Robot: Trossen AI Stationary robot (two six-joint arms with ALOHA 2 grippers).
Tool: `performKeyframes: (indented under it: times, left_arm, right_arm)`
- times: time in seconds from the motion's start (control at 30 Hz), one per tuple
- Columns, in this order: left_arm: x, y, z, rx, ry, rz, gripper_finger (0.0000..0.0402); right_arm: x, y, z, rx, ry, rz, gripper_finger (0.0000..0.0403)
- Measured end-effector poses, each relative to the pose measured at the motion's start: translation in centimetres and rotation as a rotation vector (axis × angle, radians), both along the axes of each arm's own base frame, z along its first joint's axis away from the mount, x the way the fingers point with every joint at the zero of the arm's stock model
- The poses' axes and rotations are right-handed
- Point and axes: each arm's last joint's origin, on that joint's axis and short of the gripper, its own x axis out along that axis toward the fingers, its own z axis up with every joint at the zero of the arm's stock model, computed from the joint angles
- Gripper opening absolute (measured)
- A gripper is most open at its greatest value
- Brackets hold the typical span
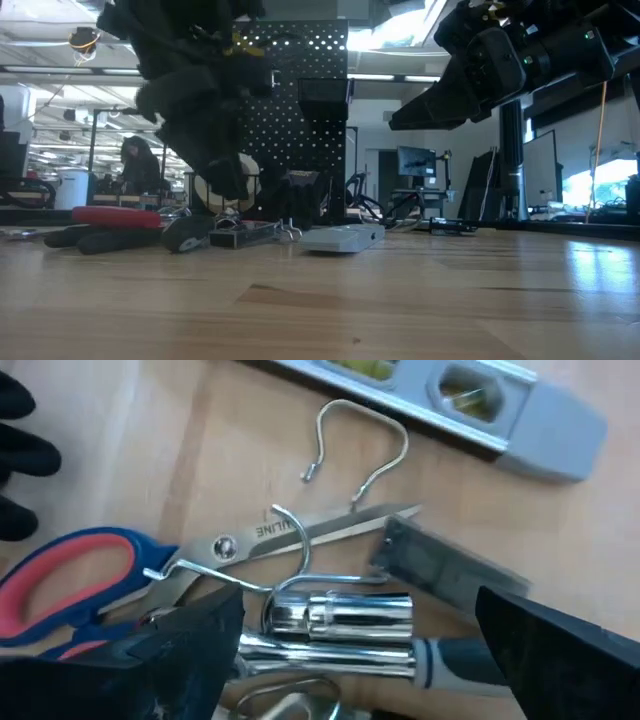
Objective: Hang tools onto peg board
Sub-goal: Put the extension bar into the right black bin on the pegboard
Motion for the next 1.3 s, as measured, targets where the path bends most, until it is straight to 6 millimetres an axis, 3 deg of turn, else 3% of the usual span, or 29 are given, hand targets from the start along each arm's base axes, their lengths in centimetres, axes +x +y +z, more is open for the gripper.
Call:
performKeyframes:
  times: [0.4, 0.8, 1.3]
  left_arm:
    - [0.9, 0.7, -2.2, -0.027, 0.057, -0.009, 0.0380]
    - [0.6, 0.7, -2.5, -0.037, 0.100, -0.022, 0.0333]
    - [0.8, 1.2, -2.7, -0.066, 0.103, -0.004, 0.0329]
  right_arm:
    - [0.0, 0.0, 0.0, 0.000, 0.003, 0.000, 0.0184]
    - [0.0, 0.0, -0.1, -0.001, 0.007, 0.000, 0.0184]
    - [0.0, 0.0, -0.1, -0.001, 0.007, -0.001, 0.0184]
